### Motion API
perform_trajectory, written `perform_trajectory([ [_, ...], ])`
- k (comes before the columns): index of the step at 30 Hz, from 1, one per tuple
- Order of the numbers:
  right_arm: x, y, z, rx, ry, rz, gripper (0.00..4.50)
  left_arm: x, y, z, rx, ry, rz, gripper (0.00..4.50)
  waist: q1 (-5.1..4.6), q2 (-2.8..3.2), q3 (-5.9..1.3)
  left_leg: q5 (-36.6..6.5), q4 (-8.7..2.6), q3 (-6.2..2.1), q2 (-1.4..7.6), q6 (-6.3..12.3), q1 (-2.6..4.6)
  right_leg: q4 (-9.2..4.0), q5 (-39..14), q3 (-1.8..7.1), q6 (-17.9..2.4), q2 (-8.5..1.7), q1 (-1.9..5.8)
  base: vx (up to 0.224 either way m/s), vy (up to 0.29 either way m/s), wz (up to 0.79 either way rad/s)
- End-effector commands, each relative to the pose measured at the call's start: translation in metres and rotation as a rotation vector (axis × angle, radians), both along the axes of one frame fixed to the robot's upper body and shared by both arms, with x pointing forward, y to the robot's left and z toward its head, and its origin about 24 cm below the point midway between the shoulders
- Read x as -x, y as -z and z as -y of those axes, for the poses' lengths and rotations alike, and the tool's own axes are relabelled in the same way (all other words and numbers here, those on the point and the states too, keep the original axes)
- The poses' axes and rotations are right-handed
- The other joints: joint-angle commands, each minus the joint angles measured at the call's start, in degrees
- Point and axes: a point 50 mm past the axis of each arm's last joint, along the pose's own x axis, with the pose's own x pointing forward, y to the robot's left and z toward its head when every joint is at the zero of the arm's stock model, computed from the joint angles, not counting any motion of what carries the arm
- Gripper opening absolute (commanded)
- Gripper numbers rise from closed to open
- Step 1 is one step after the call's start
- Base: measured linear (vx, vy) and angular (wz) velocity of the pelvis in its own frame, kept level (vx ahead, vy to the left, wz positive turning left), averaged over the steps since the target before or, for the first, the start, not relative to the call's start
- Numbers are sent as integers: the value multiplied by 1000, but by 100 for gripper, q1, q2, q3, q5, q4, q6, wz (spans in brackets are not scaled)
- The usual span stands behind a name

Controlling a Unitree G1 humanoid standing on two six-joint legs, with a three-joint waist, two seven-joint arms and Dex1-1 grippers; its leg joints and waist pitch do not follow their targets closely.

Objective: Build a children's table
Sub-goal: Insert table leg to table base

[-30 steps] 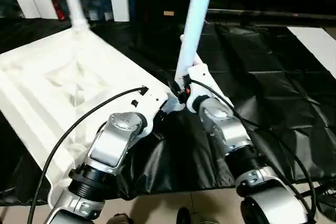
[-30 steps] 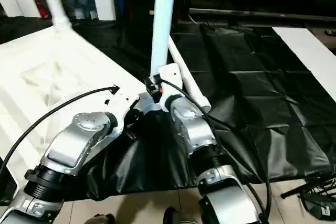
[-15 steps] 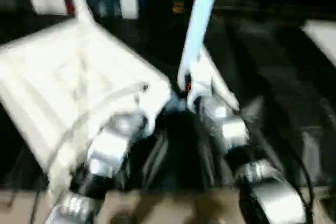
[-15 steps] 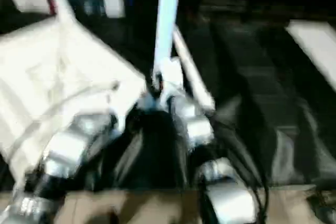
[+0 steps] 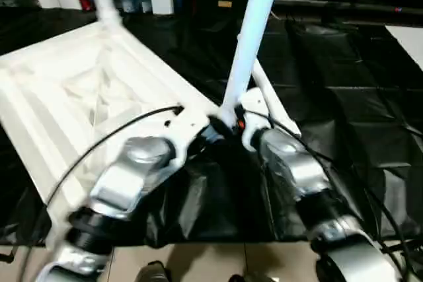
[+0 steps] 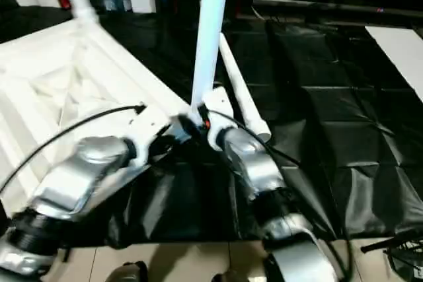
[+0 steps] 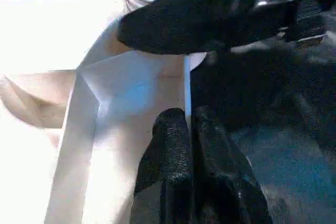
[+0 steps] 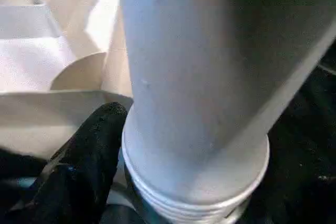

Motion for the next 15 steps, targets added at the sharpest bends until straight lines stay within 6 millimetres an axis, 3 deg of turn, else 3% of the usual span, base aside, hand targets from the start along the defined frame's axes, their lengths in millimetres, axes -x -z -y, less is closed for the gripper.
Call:
perform_trajectory([
  [1, 3, -5, 4, -1, -24, 4, 371, 2, 1, 4, 20, 65, -7, 0, 14, 120, -481, -235, -285, 20, 132, 138, 135, -374, 1316, 304, -1381, -387, 353, 0, 0, 0],
  [9, 17, -8, 22, 105, -171, 11, 371, 4, 3, -12, 7, 179, -50, 0, 122, 124, -567, -8, -228, 39, 97, 188, 128, -322, 1744, 307, -1326, -373, 373, 0, 0, 0],
  [15, 23, -11, 26, 148, -262, 21, 371, 6, 3, -17, 8, 251, -62, 0, 169, 109, -606, -46, -209, 38, 104, 190, 126, -301, 1637, 296, -1400, -377, 385, 0, 0, 0],
])
